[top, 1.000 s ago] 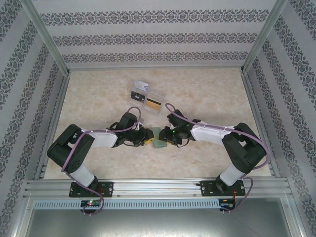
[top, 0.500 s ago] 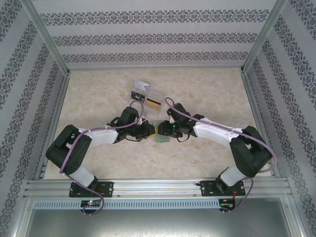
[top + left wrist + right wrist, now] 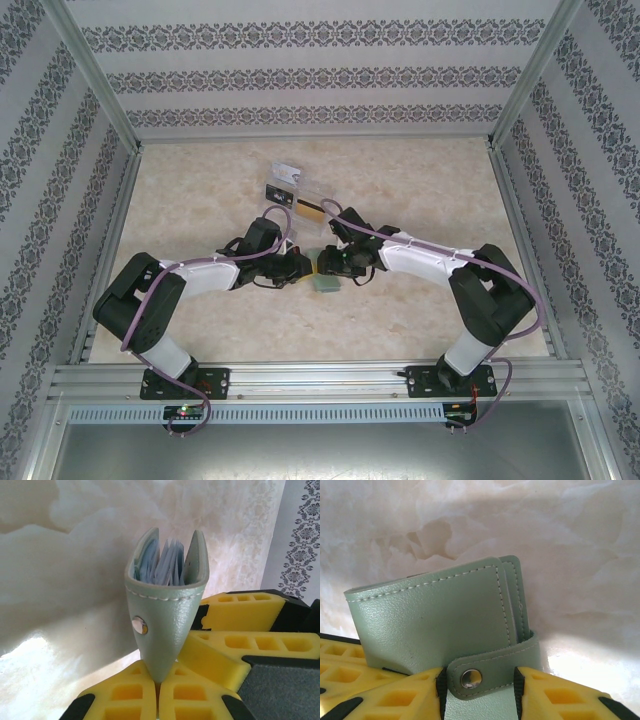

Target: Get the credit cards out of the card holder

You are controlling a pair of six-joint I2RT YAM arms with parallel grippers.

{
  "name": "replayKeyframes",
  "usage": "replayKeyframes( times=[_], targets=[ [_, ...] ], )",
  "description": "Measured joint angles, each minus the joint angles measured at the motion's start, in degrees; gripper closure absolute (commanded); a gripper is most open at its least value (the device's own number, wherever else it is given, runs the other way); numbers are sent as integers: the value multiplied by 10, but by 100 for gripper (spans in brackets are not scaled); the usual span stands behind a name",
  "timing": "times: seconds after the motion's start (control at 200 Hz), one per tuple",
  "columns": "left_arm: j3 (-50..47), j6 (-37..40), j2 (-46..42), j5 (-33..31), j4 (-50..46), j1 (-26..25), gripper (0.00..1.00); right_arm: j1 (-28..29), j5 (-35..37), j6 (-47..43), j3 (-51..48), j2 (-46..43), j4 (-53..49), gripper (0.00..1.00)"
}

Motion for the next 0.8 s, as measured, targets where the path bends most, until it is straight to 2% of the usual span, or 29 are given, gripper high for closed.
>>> replayKeyframes(
  times=[0.13, 0.43, 0.599, 0.719, 0.799],
  targets=[
    [3, 0, 0, -2, -3, 0, 100, 6, 20, -1, 7, 0, -10, 66],
    [5, 0, 0, -15, -14, -4, 100, 18, 92, 0, 9, -13, -37, 71],
    [6, -1, 0, -24, -43, -4, 100, 7, 174, 2, -10, -25, -86, 71],
    [10, 0, 0, -24, -52, -4, 100, 3, 180, -2, -16, -26, -97, 67],
    [15, 0, 0, -23, -54, -4, 100, 4, 153, -13, -16, -33, -82, 62]
  ],
)
